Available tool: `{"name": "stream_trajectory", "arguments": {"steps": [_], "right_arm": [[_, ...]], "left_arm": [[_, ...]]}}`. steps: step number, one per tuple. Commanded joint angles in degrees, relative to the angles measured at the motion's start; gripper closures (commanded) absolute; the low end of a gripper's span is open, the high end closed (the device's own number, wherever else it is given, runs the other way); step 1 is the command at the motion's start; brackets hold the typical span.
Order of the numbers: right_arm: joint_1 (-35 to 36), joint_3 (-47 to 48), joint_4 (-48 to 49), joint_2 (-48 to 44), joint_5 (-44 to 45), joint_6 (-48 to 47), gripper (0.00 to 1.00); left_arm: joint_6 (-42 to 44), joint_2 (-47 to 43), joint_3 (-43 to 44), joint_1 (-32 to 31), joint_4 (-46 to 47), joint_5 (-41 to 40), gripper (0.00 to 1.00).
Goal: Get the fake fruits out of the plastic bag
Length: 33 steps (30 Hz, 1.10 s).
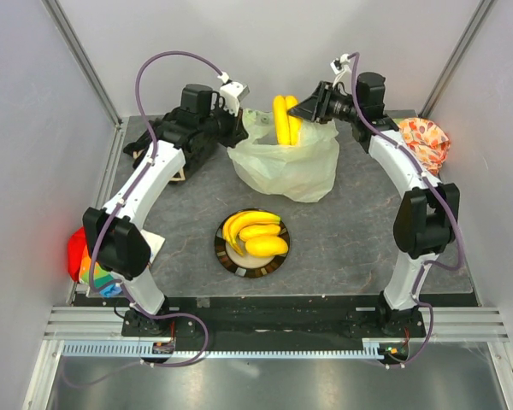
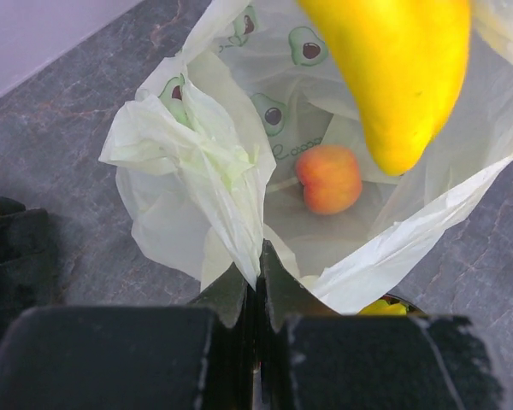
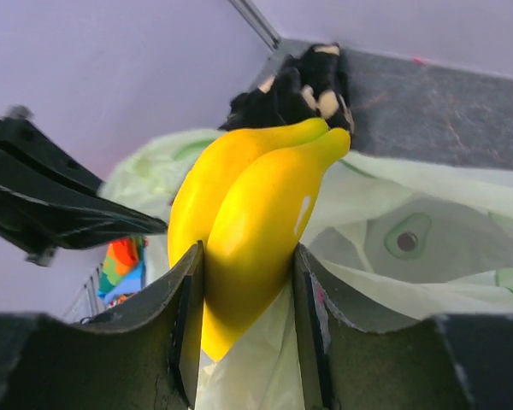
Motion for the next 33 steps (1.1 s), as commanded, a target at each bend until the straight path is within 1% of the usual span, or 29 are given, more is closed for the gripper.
{"name": "stream_trajectory", "arguments": {"steps": [1,2,3,4,5,7,8,10,12,13,14,16,17,19,20,21,23,25,26,29,31,33], "right_arm": [[-0.02,-0.36,-12.12,-2.29,-1.18,-20.74,0.73],[0.24,-3.6,-14.66,-4.21,-0.13,-24.65,0.73],[0.42,-5.2,-19.65,-4.84,1.36,-29.13,0.73],[0.51,-6.95,-21.35,-5.28,2.5,-35.0,0.73],[0.33,-10.62,-22.5,-6.07,4.86,-37.15,0.73],[0.24,-14.07,-24.7,-6.95,6.2,-40.32,0.72],[0.16,-17.31,-24.88,-7.74,7.34,-41.99,0.72],[0.24,-19.96,-24.97,-8.53,8.83,-42.62,0.72],[0.24,-22.87,-25.41,-9.15,11.99,-42.71,0.64],[0.24,-23.05,-26.19,-9.24,12.88,-42.62,0.6],[0.24,-22.97,-27.16,-9.85,13.49,-42.8,0.51],[0.16,-21.92,-30.67,-11.34,15.42,-43.94,0.4],[0.15,-18.95,-32.25,-13.09,16.13,-44.55,0.35],[-0.11,-15.08,-37.26,-14.77,17.01,-47.09,0.32],[-0.11,-11.05,-38.84,-16.17,17.01,-48.06,0.29],[-0.02,-9.1,-41.64,-16.71,16.93,-49.03,0.27],[0.06,-4.97,-43.42,-17.59,16.14,-50.7,0.22],[0.15,-4.07,-44.22,-17.68,14.74,-50.71,0.22],[0.33,-4.5,-44.22,-17.33,12.99,-50.79,0.26],[2.34,-6.52,-42.12,-15.23,10.61,-49.31,0.34],[3.75,-7.49,-39.05,-13.99,8.85,-48.86,0.39],[5.95,-8.64,-36.14,-12.23,7.18,-49.21,0.41]], "left_arm": [[3.84,-0.43,2.66,-1.29,-0.29,-2.58,0.98],[4.19,-0.61,2.48,-1.47,-0.38,-2.75,0.98],[4.46,-0.61,2.22,-1.47,-0.64,-3.01,0.98],[4.63,-0.61,1.96,-1.38,-0.73,-3.01,0.98],[4.81,-0.43,1.35,-1.55,-0.99,-2.93,0.98],[5.86,-0.17,0.64,-1.99,-2.82,-0.39,0.98],[6.3,0.01,-0.41,-3.04,-3.71,0.93,0.98],[6.65,0.45,-2.34,-4.71,-5.21,0.94,0.98],[6.74,0.53,-6.21,-6.82,-5.21,1.29,0.98],[6.4,0.36,-8.48,-7.44,-4.86,1.29,0.98],[6.13,0.27,-9.55,-8.49,-4.43,1.38,0.99],[6.04,-0.52,-11.22,-9.46,-3.98,1.73,0.98],[6.13,-0.87,-11.92,-10.33,-3.81,1.73,0.98],[6.92,-1.4,-12.19,-11.22,-3.81,1.29,0.98],[7.18,-1.31,-12.02,-12.01,-3.81,1.03,0.98],[7.27,-1.22,-11.85,-12.27,-3.81,0.16,0.98],[6.92,-0.26,-10.62,-12.8,-3.89,-0.11,0.98],[6.31,0.36,-9.91,-13.15,-3.81,-0.29,0.98],[6.13,0.88,-9.47,-13.42,-3.63,-0.29,0.98],[6.13,1.33,-9.29,-13.77,-3.63,-0.9,0.98],[5.78,1.59,-9.56,-13.77,-3.54,-2.04,0.98],[5.43,1.5,-9.73,-13.77,-3.54,-3.01,0.98]]}}
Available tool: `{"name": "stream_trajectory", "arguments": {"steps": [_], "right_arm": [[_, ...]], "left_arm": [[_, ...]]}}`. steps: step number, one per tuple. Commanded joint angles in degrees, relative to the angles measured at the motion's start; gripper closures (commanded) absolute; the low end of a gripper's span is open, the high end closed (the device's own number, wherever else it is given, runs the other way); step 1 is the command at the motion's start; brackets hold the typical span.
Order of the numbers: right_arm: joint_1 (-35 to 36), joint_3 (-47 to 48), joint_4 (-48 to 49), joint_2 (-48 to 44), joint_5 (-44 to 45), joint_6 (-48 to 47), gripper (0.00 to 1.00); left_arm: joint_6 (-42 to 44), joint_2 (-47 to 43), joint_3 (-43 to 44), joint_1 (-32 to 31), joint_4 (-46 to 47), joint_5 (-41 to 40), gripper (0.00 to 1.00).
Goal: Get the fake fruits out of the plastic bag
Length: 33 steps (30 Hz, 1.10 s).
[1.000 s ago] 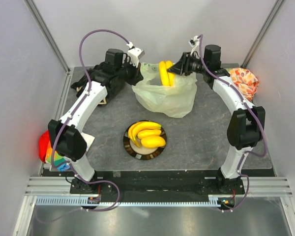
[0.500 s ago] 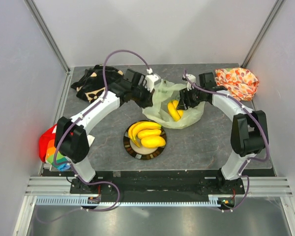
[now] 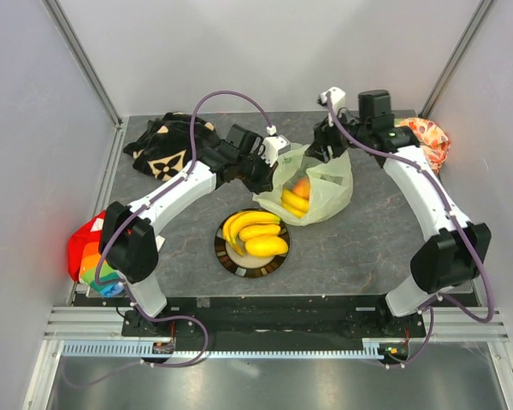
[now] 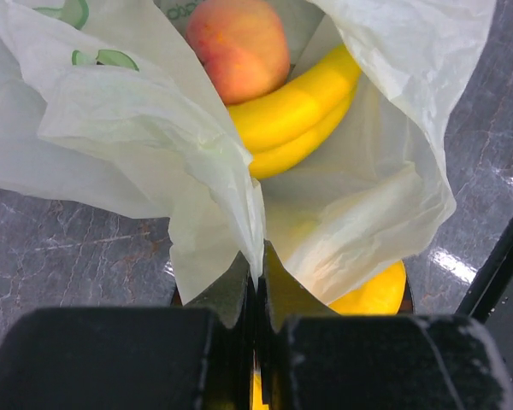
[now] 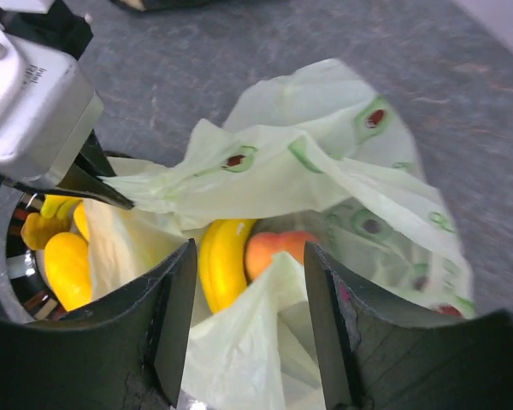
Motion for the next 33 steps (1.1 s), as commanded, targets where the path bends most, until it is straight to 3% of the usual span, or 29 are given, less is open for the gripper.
{"name": "stream_trajectory", "arguments": {"steps": [1,7,18,28,33], "right_arm": [[3.92,-3.11,3.58,5.82,-5.35,-0.56,0.41],[4.54,-0.39,2.36,13.99,-6.76,1.03,0.46],[8.75,-5.74,-4.42,15.23,0.52,-11.89,0.41],[9.9,-9.26,-3.63,16.46,7.12,-14.44,0.42],[10.69,-11.02,-2.04,16.64,9.41,-15.59,0.41]], "left_arm": [[0.51,0.54,1.63,-0.35,1.22,-2.47,0.98],[-0.19,-0.25,0.93,-0.26,1.4,-3.61,0.99],[-2.65,-2.71,-1.18,1.49,-0.27,-3.35,0.98],[-9.95,-4.38,-2.94,4.75,0.43,6.31,0.98],[-10.3,-4.3,-3.29,4.75,0.78,7.46,0.98]]}}
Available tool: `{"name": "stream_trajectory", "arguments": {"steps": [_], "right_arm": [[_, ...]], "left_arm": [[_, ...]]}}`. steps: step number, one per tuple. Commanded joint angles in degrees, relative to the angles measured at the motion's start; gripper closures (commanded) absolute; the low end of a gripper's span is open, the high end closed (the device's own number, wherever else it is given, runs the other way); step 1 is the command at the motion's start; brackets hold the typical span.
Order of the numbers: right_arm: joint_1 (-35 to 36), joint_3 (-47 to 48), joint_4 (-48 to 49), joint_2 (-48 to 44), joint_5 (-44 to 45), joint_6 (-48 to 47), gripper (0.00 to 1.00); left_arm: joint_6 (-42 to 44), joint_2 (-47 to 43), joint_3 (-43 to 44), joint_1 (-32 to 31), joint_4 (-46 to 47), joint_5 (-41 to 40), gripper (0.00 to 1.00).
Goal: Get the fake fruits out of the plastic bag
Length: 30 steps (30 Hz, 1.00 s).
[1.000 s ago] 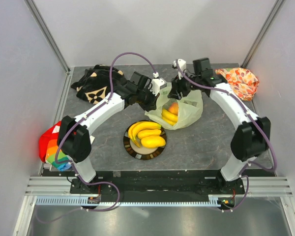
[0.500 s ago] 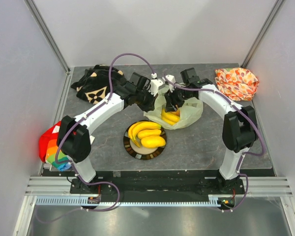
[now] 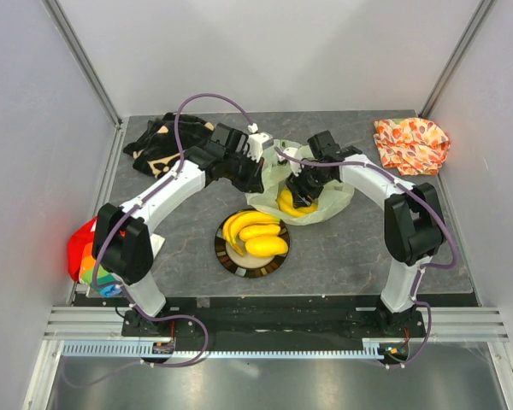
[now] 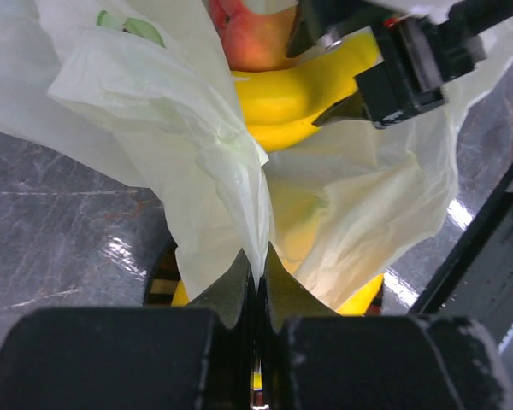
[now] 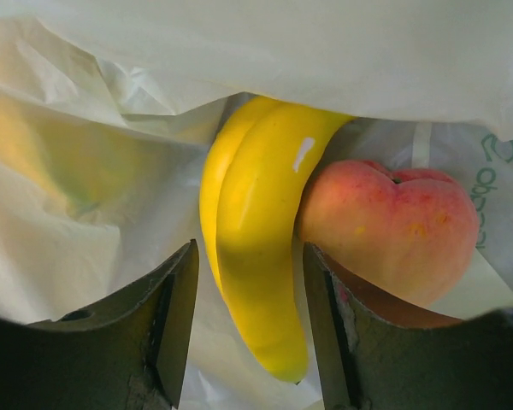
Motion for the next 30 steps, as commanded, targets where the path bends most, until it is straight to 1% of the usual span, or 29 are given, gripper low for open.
{"name": "stream_trajectory", "arguments": {"steps": [1,3,4,5,8,11,14,17,23,25,26,28,29,30], "right_arm": [[1.49,-1.42,1.98,0.86,2.72,-2.56,0.41],[2.19,-1.51,1.89,2.08,4.91,-2.65,0.42],[2.81,-1.51,1.8,2.44,5.53,-2.65,0.46],[2.9,-1.51,1.98,2.18,5.62,-2.04,0.57],[2.73,-0.29,3.03,-0.88,6.15,-0.19,0.69],[2.46,2.34,3.74,-5.71,5.81,2.97,0.73],[1.15,5.41,3.82,-9.67,2.73,6.31,0.75],[-0.26,7.01,4.17,-12.57,1.58,9.21,0.75],[-4.3,6.66,8.12,-16.44,1.5,15.36,0.75],[-5.09,5.87,11.72,-16.54,1.24,19.3,0.76],[-5.45,5.87,11.3,-15.84,-1.12,19.93,0.76],[-5.89,7.18,10.16,-15.48,-2.19,21.68,0.77],[-7.02,8.06,12.59,-16.44,-7.59,24.48,0.78],[-7.03,8.15,14.53,-17.58,-8.86,25.29,0.77]], "left_arm": [[-2.65,-2.52,-0.32,-0.11,1.98,3.79,0.98],[-2.56,-2.44,-0.32,-0.11,2.16,3.62,0.98],[-2.65,-2.44,-0.32,-0.11,2.16,3.53,0.98],[-2.65,-2.52,-0.23,-0.19,2.25,3.53,0.99],[-2.48,-2.35,-0.14,-0.02,2.6,2.91,0.98],[-1.43,-1.91,0.82,-0.02,3.39,2.21,0.98],[0.16,-0.33,3.8,0.07,3.74,0.37,0.99],[0.78,1.69,7.76,1.21,3.48,-0.25,0.98],[0.95,5.55,15.75,3.23,3.21,-0.08,0.98],[1.74,6.44,18.47,3.23,3.13,-0.16,0.98],[1.74,7.57,19.19,3.15,3.13,-0.43,0.98],[1.92,8.37,21.3,3.23,3.13,-0.95,0.99],[2.09,8.64,21.91,3.23,2.95,-0.87,0.98],[2.44,8.55,22.7,3.23,2.78,-0.52,0.99]]}}
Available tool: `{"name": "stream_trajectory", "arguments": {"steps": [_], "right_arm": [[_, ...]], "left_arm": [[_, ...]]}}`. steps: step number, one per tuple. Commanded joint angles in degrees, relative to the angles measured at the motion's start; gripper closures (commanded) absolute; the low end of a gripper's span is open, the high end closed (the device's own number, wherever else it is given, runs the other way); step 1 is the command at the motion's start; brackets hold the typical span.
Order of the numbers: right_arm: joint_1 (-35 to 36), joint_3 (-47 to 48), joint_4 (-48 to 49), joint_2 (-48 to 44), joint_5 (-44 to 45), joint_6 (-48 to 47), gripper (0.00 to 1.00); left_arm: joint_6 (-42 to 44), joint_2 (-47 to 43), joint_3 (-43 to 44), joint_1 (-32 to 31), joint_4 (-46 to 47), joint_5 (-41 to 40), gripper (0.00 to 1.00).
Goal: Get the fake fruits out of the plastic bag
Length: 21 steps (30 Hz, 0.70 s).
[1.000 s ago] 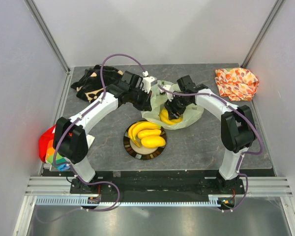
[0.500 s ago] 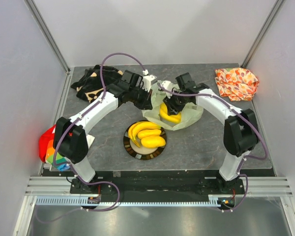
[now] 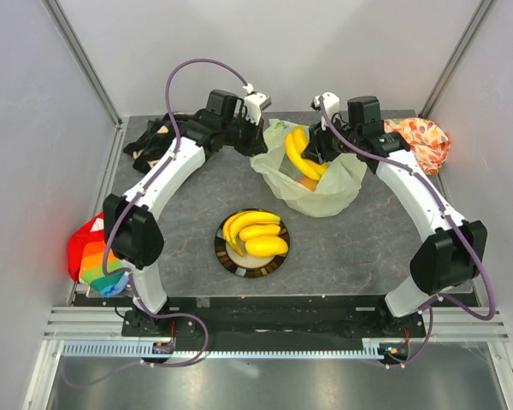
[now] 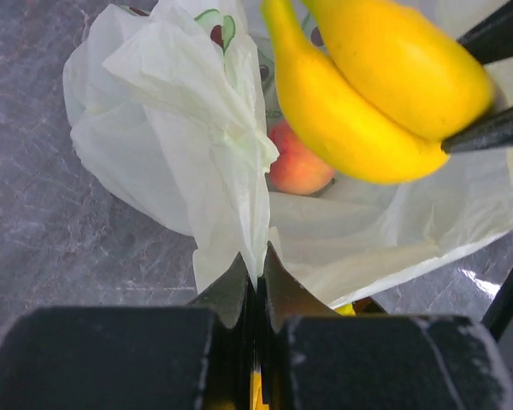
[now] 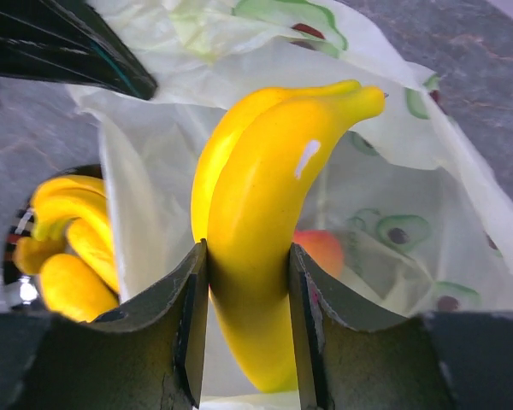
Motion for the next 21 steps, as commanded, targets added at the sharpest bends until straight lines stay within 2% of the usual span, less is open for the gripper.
{"name": "stream_trajectory", "arguments": {"steps": [1,5,8,9,10,13,15,17,19,21], "right_arm": [[-0.91,3.12,7.13,-3.53,-9.33,8.07,0.76],[-0.91,4.8,8.99,-4.51,-6.71,8.35,0.78],[-0.91,6.37,9.69,-5.83,-3.9,7.03,0.78],[-0.91,7.25,9.52,-5.92,-1.54,6.59,0.78],[-1.0,9.52,9.08,-6.18,-0.82,6.24,0.78],[0.57,13.31,6.02,-7.06,-0.38,2.91,0.78],[5.57,15.34,-0.21,-7.07,1.64,0.18,0.79],[10.05,17.45,-5.92,-7.15,2.88,-1.68,0.84],[12.7,16.41,-8.84,-8.12,3.14,-2.81,0.97],[17.35,14.48,-12.44,-9.17,3.32,-4.66,1.0]], "left_arm": [[2.71,0.73,4.46,-0.2,1.09,-0.54,0.98],[2.62,-0.68,3.93,-0.02,1.18,-0.19,0.98],[2.18,-3.05,3.23,0.07,1.18,-0.19,0.5],[2.09,-3.75,3.58,0.33,1.01,-0.19,0.2],[2.09,-5.41,3.93,0.85,0.57,-0.1,0.01],[2.18,-10.76,4.2,2.26,-0.31,-0.1,0.01],[2.18,-15.25,1.23,3.14,-0.31,-1.59,0.01],[3.4,-22.87,-1.94,4.54,-0.4,-1.85,0.01],[4.2,-28.08,-7.39,6.55,-0.84,-1.25,0.01],[3.77,-35.73,-12.82,9.28,-2.07,0.86,0.01]]}}
